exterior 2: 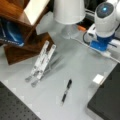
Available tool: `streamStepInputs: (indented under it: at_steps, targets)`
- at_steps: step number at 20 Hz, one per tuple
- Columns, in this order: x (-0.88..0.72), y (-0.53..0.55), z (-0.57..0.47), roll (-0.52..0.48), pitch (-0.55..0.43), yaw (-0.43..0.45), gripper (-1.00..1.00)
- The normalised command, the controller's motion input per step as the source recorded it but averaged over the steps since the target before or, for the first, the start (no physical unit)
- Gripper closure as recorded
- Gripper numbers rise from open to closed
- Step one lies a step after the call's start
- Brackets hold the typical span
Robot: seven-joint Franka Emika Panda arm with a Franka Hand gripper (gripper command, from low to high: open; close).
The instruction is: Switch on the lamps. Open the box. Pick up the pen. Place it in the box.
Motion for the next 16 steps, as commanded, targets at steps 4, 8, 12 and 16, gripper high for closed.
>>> streamStepInputs:
  at_steps: [4,8,12,16]
  targets:
    - [-0.90,-0.10,-0.46,0.110,-0.669,0.004,1.00]
    - [-0.91,-0.12,-0.48,0.118,-0.656,-0.003,1.00]
    - [-0.98,-0.14,-0.48,0.119,-0.647,-0.030,1.00]
    - [-1.00,-0.16,-0.49,0.126,-0.630,-0.043,1.00]
